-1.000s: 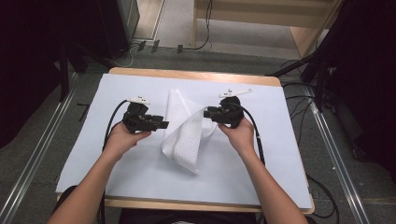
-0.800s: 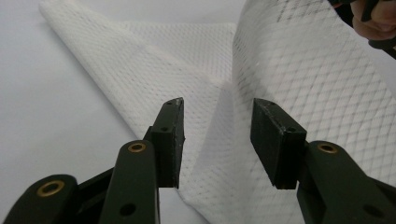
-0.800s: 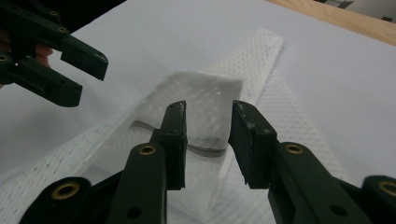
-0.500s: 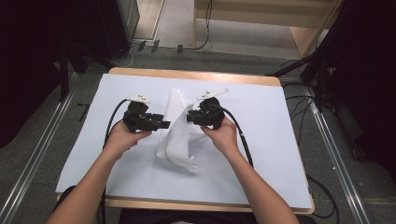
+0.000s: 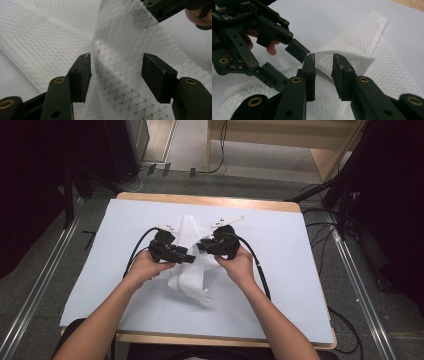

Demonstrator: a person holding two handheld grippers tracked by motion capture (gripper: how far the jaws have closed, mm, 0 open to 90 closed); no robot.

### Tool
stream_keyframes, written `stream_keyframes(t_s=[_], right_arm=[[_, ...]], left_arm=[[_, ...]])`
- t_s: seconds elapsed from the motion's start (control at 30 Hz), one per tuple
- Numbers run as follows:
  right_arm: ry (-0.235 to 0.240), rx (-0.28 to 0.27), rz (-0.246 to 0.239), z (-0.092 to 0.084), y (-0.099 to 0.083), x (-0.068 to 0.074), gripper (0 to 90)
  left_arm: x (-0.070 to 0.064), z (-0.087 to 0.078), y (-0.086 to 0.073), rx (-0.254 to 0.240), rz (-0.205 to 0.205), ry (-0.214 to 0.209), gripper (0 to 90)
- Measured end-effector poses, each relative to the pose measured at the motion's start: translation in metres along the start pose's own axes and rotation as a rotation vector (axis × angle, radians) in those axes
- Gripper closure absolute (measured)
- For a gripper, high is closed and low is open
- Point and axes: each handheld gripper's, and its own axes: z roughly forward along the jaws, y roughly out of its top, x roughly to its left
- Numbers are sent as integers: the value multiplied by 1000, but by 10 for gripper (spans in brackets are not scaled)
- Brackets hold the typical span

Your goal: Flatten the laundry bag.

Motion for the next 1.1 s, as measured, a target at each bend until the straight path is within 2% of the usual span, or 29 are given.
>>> stream_keyframes(t_s=[0.07, 0.17, 0.27, 0.37, 0.67, 0.77, 0.83, 0.87, 1.0, 1.1], right_arm=[[5, -1, -1, 1, -1, 0, 738], [8, -1, -2, 3, -1, 0, 738], [9, 8, 1, 2, -3, 0, 738], [-6, 7, 7, -2, -8, -5, 737], [-71, 19, 62, -22, -31, -31, 727], [-106, 21, 73, -28, -35, -41, 721], [-114, 16, 91, -31, -37, -47, 716], [-114, 16, 91, -31, -37, -47, 716], [-172, 14, 107, -31, -42, -64, 693], [-185, 25, 142, -29, -47, -75, 689]], left_arm=[[1, 4, -1, 18, -7, 1, 525], [4, 8, -3, 34, -24, -5, 755], [3, 10, -5, 26, -24, -1, 890], [2, 9, -5, 27, -23, 2, 900], [1, -11, -5, -50, -33, 14, 900], [1, -20, -7, -81, -40, 22, 900], [1, -25, -9, -102, -50, 27, 900], [1, -25, -9, -102, -50, 27, 900], [-2, -40, -13, -151, -55, 49, 900], [-2, -48, -16, -182, -60, 64, 900]])
